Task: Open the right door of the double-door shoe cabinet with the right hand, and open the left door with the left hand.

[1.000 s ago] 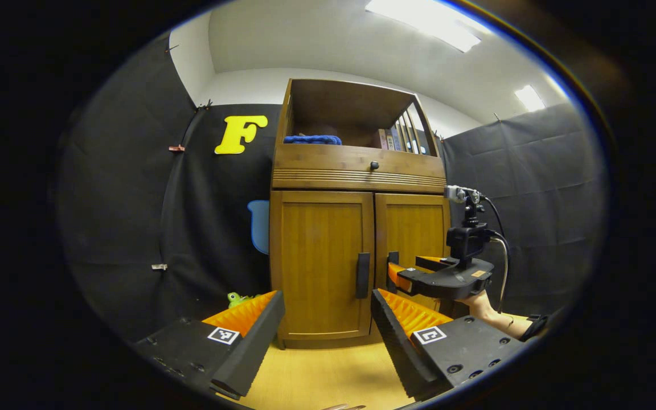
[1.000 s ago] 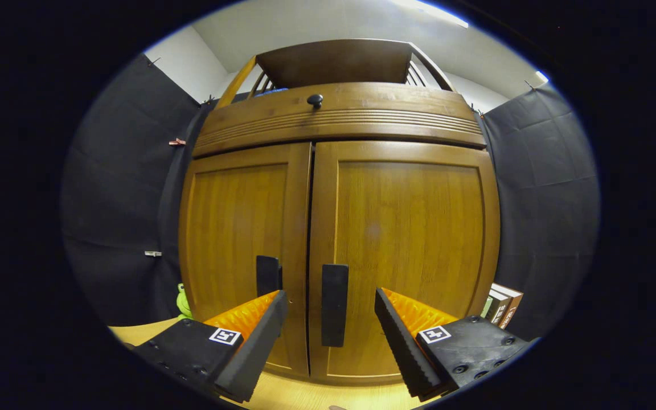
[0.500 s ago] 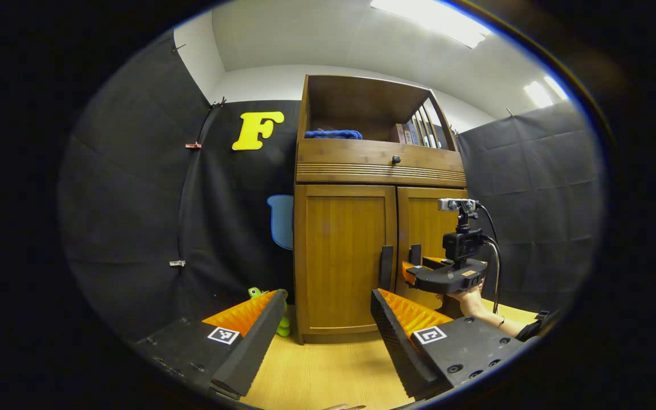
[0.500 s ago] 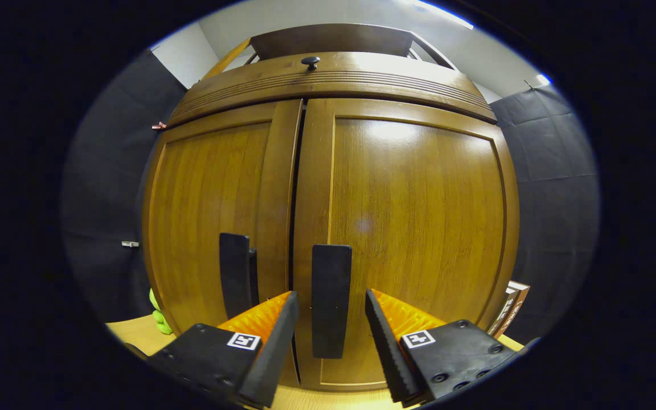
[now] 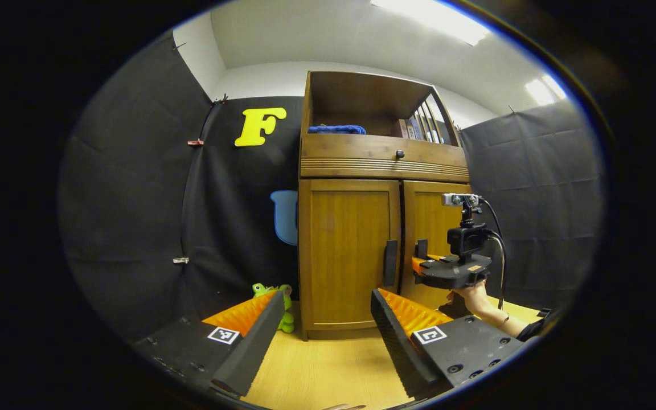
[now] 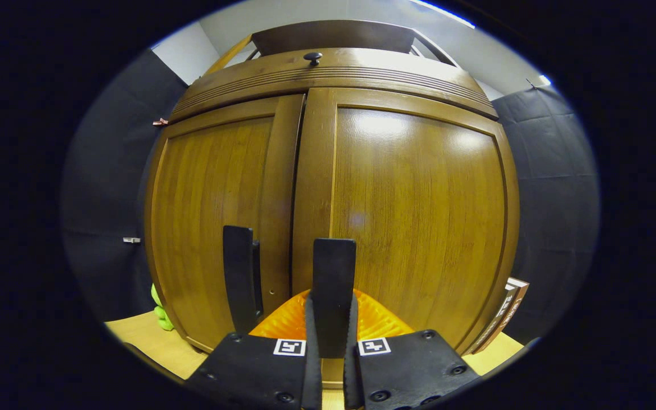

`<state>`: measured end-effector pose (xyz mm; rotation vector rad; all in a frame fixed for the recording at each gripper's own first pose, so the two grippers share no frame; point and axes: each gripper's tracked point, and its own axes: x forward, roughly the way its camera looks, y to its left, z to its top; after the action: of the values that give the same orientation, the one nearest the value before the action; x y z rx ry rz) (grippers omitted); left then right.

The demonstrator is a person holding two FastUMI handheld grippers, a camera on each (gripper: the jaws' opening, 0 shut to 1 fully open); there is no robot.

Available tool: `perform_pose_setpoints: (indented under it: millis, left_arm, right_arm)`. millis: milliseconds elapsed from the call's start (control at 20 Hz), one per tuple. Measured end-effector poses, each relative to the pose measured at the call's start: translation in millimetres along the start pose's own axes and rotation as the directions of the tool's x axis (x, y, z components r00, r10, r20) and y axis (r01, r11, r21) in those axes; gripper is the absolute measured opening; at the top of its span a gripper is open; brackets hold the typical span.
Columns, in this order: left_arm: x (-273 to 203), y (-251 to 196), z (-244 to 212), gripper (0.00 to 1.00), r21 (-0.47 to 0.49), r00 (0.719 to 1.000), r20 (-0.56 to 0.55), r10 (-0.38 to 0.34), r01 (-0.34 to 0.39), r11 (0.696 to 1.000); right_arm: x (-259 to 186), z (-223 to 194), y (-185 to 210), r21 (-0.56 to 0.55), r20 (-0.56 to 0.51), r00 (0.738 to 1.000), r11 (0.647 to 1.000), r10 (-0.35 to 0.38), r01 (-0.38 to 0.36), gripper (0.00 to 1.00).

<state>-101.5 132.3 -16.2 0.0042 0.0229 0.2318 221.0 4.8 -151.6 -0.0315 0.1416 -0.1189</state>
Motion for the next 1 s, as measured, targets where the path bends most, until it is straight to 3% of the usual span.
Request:
perform_pose_setpoints:
  millis: [400,750,800,850,1000]
  left_arm:
    - [-10.5,-19.9,6.6,0.95,-0.016,0.999,0.028,-0.034,0.035,0.999]
    - [-5.2,-61.5,6.1,0.95,-0.009,0.993,0.034,-0.116,0.117,0.993]
    - [-4.0,-67.1,7.3,0.95,-0.009,0.991,0.039,-0.128,0.129,0.992]
    - [-2.0,-73.0,6.9,0.95,-0.008,0.989,0.041,-0.141,0.141,0.990]
    - [0.6,-89.8,7.9,0.95,-0.007,0.984,0.039,-0.174,0.174,0.985]
  right_arm:
    - [-46.1,4.4,-9.4,0.019,0.007,0.999,0.998,0.052,-0.052,0.19]
    - [-84.1,6.3,-25.0,0.034,-0.005,0.995,0.994,0.102,-0.102,0.18]
    - [-89.4,6.5,-27.7,0.037,-0.009,0.994,0.993,0.112,-0.111,0.14]
    - [-94.3,7.2,-29.5,0.040,-0.011,0.993,0.992,0.121,-0.120,0.18]
    - [-111.5,8.6,-40.5,0.044,-0.015,0.991,0.990,0.135,-0.135,0.18]
